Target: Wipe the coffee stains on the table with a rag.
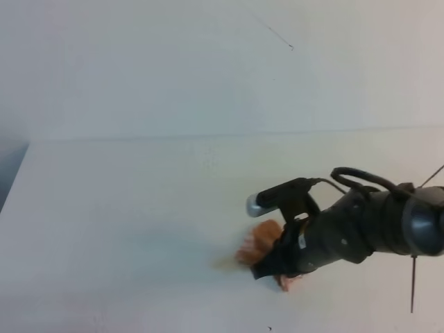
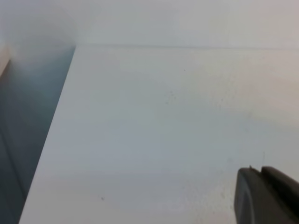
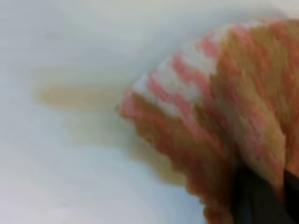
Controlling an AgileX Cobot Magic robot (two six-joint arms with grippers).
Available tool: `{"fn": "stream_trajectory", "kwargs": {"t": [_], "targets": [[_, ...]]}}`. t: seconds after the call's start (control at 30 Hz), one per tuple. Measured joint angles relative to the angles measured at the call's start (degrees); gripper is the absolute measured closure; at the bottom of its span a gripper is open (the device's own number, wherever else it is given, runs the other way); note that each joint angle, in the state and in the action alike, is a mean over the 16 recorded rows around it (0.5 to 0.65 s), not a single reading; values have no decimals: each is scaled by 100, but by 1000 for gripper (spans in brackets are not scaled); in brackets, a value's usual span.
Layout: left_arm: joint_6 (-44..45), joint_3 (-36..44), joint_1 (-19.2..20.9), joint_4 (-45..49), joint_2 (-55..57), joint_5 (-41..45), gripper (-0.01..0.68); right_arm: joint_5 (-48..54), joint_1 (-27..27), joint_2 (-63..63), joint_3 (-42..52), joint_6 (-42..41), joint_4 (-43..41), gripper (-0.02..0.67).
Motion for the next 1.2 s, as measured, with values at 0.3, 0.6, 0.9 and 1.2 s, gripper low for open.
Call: {"fn": "stream_trajectory", "kwargs": {"t": [0.3,0.6,0.9,1.2], "targets": [[0,0,0,0,0,0,674,373,861,35,-658,-85,389,652],[0,0,0,0,0,0,674,515,581,62,-952,-70,161,644],[0,0,0,0,0,0,674,726,-304,-28,-969,36,-22,621],[0,0,0,0,0,0,674,694,-882,-1041,-796,494,-458,611]]}}
